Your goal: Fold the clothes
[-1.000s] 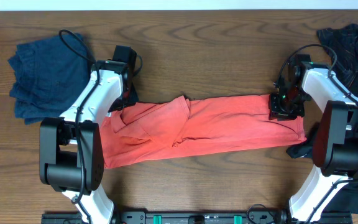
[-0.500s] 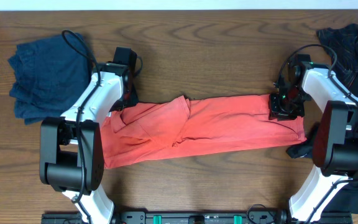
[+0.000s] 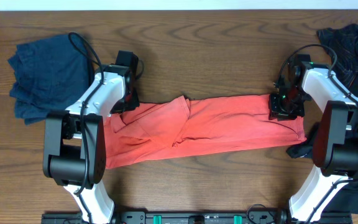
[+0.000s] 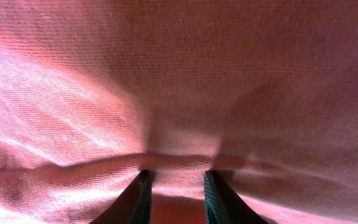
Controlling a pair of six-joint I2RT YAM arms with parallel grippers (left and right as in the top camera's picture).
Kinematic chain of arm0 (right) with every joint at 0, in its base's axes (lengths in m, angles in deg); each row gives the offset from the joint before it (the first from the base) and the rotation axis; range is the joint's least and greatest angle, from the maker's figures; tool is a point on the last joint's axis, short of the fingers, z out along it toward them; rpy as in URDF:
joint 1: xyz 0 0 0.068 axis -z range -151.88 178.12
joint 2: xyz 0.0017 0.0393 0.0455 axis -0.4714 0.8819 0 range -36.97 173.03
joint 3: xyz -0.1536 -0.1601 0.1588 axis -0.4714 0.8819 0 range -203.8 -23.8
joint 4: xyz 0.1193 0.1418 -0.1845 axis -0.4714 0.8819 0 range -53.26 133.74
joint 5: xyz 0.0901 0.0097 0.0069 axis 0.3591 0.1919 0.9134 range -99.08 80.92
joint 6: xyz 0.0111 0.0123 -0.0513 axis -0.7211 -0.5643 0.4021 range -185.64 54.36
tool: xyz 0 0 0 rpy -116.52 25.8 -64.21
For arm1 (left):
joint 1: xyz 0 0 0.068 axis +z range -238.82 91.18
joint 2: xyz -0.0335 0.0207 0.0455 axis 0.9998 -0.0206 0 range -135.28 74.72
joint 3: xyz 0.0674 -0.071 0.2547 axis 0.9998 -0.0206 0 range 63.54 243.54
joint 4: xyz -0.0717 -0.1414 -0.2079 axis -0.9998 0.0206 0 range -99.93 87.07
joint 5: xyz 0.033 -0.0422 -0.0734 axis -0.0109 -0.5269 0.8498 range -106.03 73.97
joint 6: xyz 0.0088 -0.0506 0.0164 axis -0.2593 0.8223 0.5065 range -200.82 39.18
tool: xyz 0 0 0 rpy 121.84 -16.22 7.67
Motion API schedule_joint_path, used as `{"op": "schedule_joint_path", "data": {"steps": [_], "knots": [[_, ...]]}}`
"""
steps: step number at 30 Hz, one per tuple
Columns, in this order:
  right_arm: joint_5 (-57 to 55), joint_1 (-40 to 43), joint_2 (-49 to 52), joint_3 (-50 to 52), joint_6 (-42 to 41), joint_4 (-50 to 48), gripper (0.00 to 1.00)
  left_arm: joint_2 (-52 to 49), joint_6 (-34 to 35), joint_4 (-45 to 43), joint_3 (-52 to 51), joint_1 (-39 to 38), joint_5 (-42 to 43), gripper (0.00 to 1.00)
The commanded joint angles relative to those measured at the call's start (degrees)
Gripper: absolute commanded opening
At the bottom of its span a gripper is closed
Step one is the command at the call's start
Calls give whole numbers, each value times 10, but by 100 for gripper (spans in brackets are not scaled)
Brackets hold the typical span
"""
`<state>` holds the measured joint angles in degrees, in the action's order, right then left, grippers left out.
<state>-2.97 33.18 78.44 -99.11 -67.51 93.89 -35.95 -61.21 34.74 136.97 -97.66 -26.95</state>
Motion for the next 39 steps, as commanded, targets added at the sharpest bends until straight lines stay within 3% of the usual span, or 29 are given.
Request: {"op": "schedule_joint_path", "data": {"steps": [1, 7, 15, 19, 20, 21, 22, 23, 33, 39], "knots": [[-16, 0, 30, 21, 2, 1, 28, -4, -9, 1, -5, 2, -23, 6], [-16, 0, 30, 21, 2, 1, 28, 25, 30, 25, 0, 12, -82, 6], [-16, 0, 30, 21, 3, 1, 28, 49, 166, 105, -3, 66, -75, 6], [-16, 0, 30, 21, 3, 1, 28, 49, 174, 146, -16, 76, -76, 7], [-16, 0, 30, 21, 2, 1, 28, 49, 176, 150, -19, 76, -76, 17], [-16, 0, 30, 21, 2, 1, 28, 49, 176, 154, -23, 75, -76, 35], [-16, 0, 30, 21, 3, 1, 28, 49, 175, 155, -25, 75, -76, 47], [-16, 0, 30, 21, 3, 1, 28, 49, 175, 155, -26, 75, -76, 53], [-16, 28, 21, -31, -24, 39, 26, 103, 134, 179, 25, 88, -67, 55], [-16, 74, -34, -78, -26, 55, 29, 168, 85, 143, 26, 80, 93, 54]]}}
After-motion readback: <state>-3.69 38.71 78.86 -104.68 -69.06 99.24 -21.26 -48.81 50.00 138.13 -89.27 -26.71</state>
